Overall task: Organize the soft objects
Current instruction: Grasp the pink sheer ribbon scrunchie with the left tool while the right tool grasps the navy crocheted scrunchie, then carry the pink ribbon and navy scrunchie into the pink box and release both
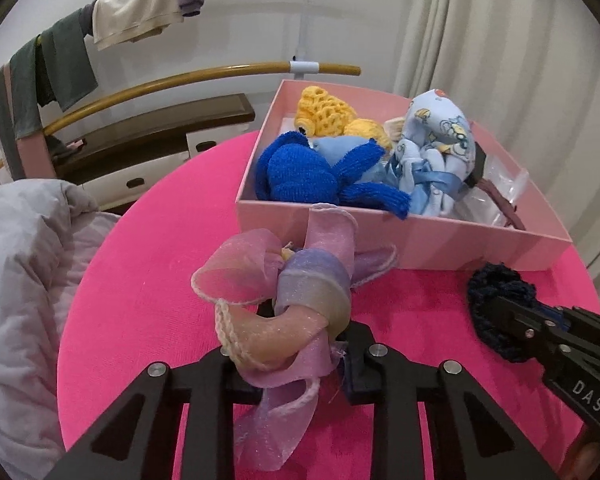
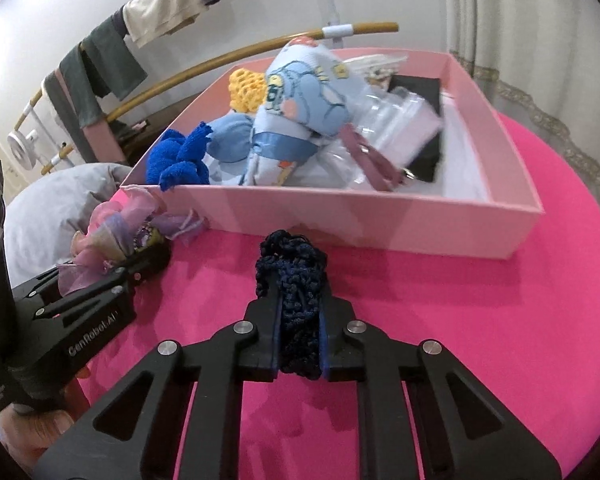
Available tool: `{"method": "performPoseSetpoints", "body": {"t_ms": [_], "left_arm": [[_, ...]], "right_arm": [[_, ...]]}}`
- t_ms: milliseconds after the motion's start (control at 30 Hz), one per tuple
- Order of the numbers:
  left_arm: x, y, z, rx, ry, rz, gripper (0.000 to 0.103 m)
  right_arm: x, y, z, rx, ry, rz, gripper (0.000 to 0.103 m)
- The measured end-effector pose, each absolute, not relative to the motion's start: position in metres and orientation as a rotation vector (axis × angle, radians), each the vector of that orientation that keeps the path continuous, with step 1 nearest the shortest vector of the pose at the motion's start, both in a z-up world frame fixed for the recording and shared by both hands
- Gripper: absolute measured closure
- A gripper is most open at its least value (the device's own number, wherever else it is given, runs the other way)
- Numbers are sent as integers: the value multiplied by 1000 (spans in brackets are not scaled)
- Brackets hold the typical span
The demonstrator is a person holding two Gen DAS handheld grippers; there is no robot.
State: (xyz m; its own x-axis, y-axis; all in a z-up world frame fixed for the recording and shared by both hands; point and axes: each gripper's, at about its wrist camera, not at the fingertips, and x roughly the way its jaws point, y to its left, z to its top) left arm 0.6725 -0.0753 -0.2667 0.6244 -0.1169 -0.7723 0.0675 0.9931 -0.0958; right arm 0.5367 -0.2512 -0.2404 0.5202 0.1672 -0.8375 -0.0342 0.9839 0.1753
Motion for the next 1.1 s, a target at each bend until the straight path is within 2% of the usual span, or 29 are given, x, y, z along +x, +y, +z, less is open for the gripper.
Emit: {"method": "performPoseSetpoints", "body": {"t_ms": [400, 767, 1100], "left_arm": [[590, -80, -229, -48, 855, -102, 80], [488, -82, -156, -15, 731, -76, 80], [412, -73, -104, -32, 642, -74, 80]], "right_arm": [[475, -262, -205, 149, 950, 99, 90], [403, -259, -141, 159, 773, 93, 90], [374, -247, -100, 129, 666, 103, 90]]}}
